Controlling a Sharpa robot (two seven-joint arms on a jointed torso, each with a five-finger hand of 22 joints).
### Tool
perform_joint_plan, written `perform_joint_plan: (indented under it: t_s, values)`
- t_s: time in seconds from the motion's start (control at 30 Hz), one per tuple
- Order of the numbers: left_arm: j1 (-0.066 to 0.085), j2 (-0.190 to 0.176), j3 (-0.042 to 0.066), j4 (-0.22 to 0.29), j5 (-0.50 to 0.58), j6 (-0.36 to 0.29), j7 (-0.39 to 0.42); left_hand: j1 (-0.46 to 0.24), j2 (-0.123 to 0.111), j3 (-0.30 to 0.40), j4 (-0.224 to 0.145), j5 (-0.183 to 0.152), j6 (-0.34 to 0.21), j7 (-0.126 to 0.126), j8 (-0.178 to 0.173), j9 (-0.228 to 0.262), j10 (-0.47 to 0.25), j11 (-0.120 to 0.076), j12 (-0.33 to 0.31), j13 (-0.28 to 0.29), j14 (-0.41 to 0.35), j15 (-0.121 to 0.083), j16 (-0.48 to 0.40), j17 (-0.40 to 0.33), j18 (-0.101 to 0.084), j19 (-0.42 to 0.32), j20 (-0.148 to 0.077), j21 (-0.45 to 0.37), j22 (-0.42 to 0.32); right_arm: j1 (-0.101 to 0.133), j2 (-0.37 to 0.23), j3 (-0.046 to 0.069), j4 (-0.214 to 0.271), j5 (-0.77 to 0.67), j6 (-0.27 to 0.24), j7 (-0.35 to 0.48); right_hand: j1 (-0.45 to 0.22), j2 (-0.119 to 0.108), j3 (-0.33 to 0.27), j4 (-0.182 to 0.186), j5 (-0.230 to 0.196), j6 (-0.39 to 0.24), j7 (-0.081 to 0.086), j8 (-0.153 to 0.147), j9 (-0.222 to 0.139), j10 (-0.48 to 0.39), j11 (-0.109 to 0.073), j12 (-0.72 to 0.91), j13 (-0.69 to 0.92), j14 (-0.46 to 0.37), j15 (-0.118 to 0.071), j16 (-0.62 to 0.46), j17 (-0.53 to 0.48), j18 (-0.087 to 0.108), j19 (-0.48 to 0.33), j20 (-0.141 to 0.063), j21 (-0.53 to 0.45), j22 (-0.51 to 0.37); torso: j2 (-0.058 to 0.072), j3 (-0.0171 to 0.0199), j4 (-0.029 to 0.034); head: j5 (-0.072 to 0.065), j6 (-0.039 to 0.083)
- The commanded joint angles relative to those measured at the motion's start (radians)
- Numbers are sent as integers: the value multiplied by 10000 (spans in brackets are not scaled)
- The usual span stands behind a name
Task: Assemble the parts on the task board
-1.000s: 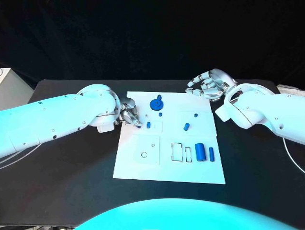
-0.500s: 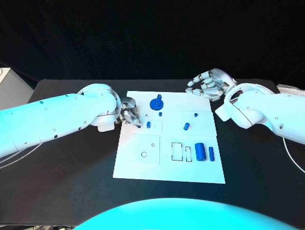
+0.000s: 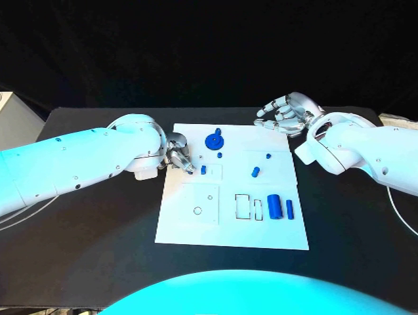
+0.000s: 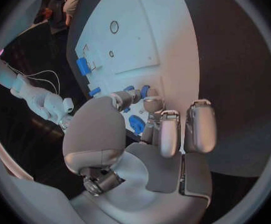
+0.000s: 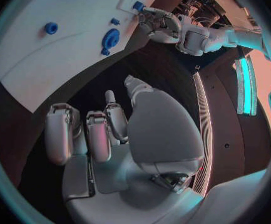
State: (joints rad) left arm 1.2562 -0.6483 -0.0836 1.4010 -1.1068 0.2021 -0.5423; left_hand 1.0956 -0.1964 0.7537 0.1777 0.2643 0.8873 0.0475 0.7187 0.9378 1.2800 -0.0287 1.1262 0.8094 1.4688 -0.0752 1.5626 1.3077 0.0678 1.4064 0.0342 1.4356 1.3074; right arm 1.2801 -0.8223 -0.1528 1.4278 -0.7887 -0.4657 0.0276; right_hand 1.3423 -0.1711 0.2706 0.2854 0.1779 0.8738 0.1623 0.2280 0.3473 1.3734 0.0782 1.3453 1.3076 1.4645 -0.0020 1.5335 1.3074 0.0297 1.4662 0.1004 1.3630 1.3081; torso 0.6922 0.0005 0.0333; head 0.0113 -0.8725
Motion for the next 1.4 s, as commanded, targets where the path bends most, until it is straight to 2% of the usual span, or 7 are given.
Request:
perform_joint_plan:
  t_s: [0.03, 0.3, 0.7, 1.1, 1.4]
  values:
    - [-58, 70, -29, 89, 96, 339, 63, -105, -6, 1676, -1747, 67, 154, -77, 47, 20, 62, -27, 6, -33, 1008, -71, 59, 2593, -108, 74, -18, 35, 408, -6, -4, 1, 13, -26, 138, 90, -102, 13, 47, 14, 69, -68, 5, 16, -5, -17, 0, 11, 598, 842, 41, -48, 1906, 195, 186, 32, -58, 1173, -6, 4, 5, -13, -1]
    - [-62, 79, -34, 130, 99, 342, 5, -358, -17, 1545, -1633, 218, 325, -172, 179, 76, 164, -96, 47, 4, 1020, -122, 82, 2631, -126, 131, -53, 78, 486, -6, -10, 1, 24, -26, 127, 98, -133, 17, 65, 16, 77, -73, 4, 25, -6, -24, -2, 7, 581, 839, 38, -57, 1895, 196, 188, 28, -71, 1168, -11, -2, 5, -15, -1]
    - [-74, 128, -38, -11, 96, -53, -27, -587, -63, 1306, -1491, 173, 331, -223, 214, 94, 158, -134, 9, -72, 1005, -160, 54, 2584, -123, 125, -87, 66, 477, -6, -17, 1, 29, -26, 119, 108, -133, 17, 65, 16, 77, -73, 4, 25, -6, -24, -2, 7, 581, 839, 38, -57, 1895, 196, 188, 28, -71, 1168, 0, -6, 6, -32, -1]
    - [-76, 197, -33, -101, 140, -165, 13, -387, 200, 1330, -1574, 43, 196, -202, 187, 102, 3, -133, -166, -327, 974, -175, -3, 2490, -92, 29, -115, -23, 349, -6, -6, 1, 26, -26, 125, 108, -133, 17, 65, 16, 77, -73, 4, 25, -6, -24, -2, 7, 581, 839, 38, -57, 1895, 196, 188, 28, -71, 1168, -3, -8, 0, -38, -1]
    - [-75, 251, -29, -159, 220, -151, 31, -319, 363, 1233, -1576, -250, 91, -153, 176, 116, -110, -87, -263, -485, 963, -139, -23, 2458, -78, -24, -98, -75, 285, -7, 12, 1, 17, -26, 133, 109, -133, 17, 65, 16, 77, -73, 4, 25, -6, -24, -2, 7, 581, 839, 38, -57, 1895, 196, 188, 28, -71, 1168, -8, -2, 1, -49, -1]
